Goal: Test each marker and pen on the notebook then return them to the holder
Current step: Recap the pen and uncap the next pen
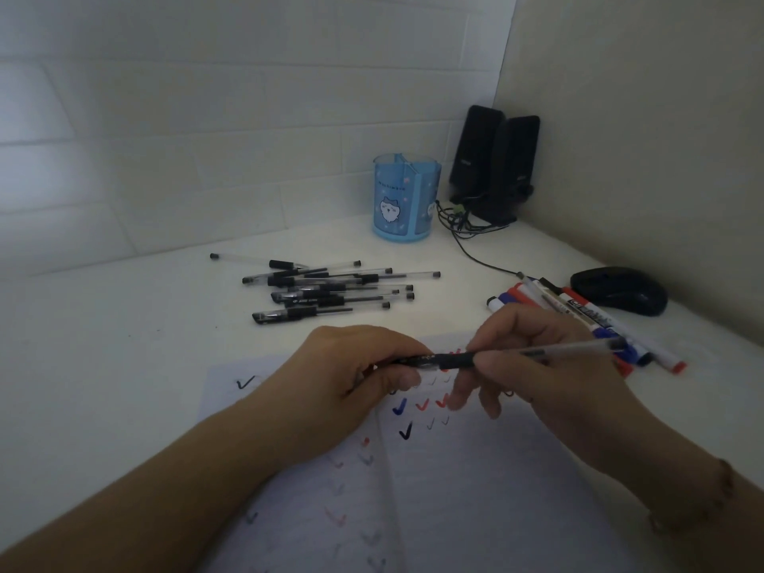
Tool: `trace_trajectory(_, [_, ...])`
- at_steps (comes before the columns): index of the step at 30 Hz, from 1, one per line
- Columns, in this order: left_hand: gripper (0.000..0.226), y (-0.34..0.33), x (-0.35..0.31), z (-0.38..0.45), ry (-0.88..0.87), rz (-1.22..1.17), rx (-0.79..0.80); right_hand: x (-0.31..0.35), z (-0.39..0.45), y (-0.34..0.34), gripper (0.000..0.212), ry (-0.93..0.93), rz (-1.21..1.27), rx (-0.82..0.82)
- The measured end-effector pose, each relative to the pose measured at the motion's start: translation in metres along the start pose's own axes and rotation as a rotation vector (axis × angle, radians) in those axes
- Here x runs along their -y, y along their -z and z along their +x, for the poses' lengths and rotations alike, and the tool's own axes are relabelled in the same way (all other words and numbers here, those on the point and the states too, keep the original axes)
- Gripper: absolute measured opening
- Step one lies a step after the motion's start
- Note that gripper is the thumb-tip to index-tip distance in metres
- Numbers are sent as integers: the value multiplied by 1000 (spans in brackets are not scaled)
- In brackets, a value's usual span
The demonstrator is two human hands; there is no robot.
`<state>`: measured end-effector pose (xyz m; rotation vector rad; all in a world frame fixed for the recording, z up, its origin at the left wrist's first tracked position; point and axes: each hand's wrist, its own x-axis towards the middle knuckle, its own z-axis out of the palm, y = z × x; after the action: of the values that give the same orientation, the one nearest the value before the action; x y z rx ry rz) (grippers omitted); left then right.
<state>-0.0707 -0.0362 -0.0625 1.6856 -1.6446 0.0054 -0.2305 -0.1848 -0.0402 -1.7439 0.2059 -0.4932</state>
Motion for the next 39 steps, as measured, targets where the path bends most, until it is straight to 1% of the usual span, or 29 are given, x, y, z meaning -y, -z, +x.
trace_trajectory(3, [29,1,-1,0,-27,15,-6,3,-2,-5,15,15,-36,13])
trace_trajectory(10, [21,3,-4,0,-3,-66,-63,5,-4,-10,16,16,-31,6])
trace_trajectory(14, [22,3,-4,-2,6,-61,-62,3,-5,-12,18,17,-67,16])
trace_trajectory(19, [22,-1,-8,3,2,-80,-106,6,-2,-9,19,80,-105,-37])
trace_trajectory(21, [31,-2,-10,4,-6,-46,-71,5,1,-7,14,129,-78,-96])
trace_trajectory(22, [40,-3,-9,3,10,-26,-26,5,2,-4,11,146,-66,-137])
trace_trajectory(24, [57,-3,-1,0,38,52,41,3,5,8,13,175,-87,-238])
trace_trajectory(25, [58,-2,5,0,51,114,25,3,6,17,15,199,-136,-299])
trace_trajectory(28, [48,4,27,1,194,277,-158,5,9,50,16,265,-476,-460])
trace_trajectory(30, [42,9,35,2,333,389,-219,5,10,68,16,213,-684,-537])
trace_trajectory(32, [33,10,40,2,463,470,-227,2,10,80,13,101,-821,-586])
trace_trajectory(34, [32,10,42,2,536,504,-212,-4,11,86,22,-58,-962,-570])
trace_trajectory(36, [33,10,43,2,573,518,-188,-12,14,91,29,-166,-1138,-491])
trace_trajectory(39, [33,10,46,4,610,534,-163,-16,16,91,34,-249,-1198,-425])
